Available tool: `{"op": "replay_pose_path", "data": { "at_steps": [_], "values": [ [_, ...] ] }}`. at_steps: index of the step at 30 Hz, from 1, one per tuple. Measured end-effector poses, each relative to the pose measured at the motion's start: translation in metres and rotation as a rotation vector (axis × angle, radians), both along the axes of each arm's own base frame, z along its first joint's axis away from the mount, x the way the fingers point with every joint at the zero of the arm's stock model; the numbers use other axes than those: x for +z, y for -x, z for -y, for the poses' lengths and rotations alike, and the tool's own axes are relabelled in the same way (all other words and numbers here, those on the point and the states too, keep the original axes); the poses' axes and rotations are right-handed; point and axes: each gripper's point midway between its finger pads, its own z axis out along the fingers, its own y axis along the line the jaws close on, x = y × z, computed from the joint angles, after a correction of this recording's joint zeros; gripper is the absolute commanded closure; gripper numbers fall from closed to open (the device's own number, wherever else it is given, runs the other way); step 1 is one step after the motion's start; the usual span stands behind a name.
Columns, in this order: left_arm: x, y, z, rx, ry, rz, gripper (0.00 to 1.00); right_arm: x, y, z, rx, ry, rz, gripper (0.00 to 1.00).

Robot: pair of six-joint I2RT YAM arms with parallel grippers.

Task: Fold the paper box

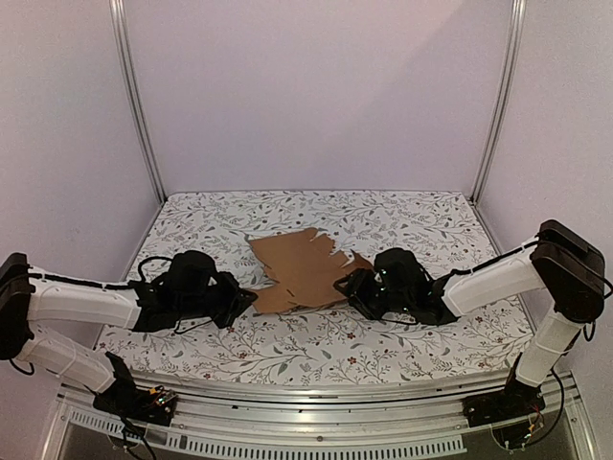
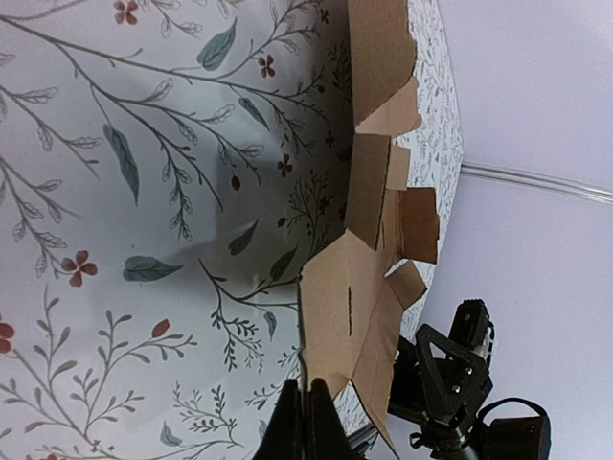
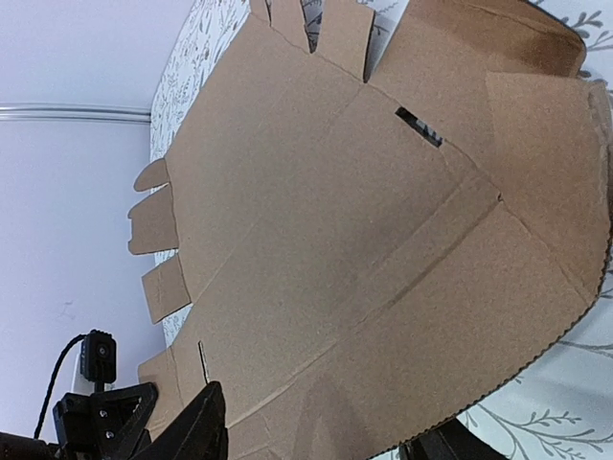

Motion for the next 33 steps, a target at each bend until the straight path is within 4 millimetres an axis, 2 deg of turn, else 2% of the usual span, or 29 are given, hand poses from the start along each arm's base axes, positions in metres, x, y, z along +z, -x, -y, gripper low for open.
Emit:
{"op": "replay_pose_path", "data": {
  "at_steps": [8, 12, 21, 24, 25, 28, 31, 33],
  "values": [
    [-0.003, 0.008, 0.003, -0.05, -0.038, 0.022, 1.0, -0.001, -0.003, 0.003, -0.019, 0.005, 0.008, 0.53],
    [-0.003, 0.01, 0.005, -0.069, -0.051, 0.035, 1.0, -0.003, -0.003, 0.003, -0.019, 0.011, 0.008, 0.67],
    [-0.01, 0.013, 0.001, -0.086, -0.105, 0.04, 0.99, -0.006, -0.003, 0.003, -0.015, 0.017, 0.009, 0.86],
    [-0.014, 0.016, -0.002, -0.094, -0.131, 0.034, 0.8, -0.005, -0.003, 0.003, -0.009, 0.018, 0.014, 0.97],
    [-0.015, 0.017, -0.002, -0.1, -0.14, 0.032, 0.7, -0.003, -0.003, 0.002, -0.012, 0.013, 0.017, 1.0],
    [-0.021, 0.023, -0.008, -0.117, -0.193, 0.018, 0.48, -0.001, -0.003, 0.004, -0.007, 0.021, 0.031, 1.0],
    [-0.023, 0.028, -0.017, -0.129, -0.248, 0.01, 0.36, 0.006, -0.004, 0.005, -0.003, 0.02, 0.048, 1.0],
    [-0.019, 0.029, -0.022, -0.137, -0.29, 0.018, 0.32, 0.012, -0.004, 0.005, 0.004, 0.018, 0.063, 1.0]
  ]
}}
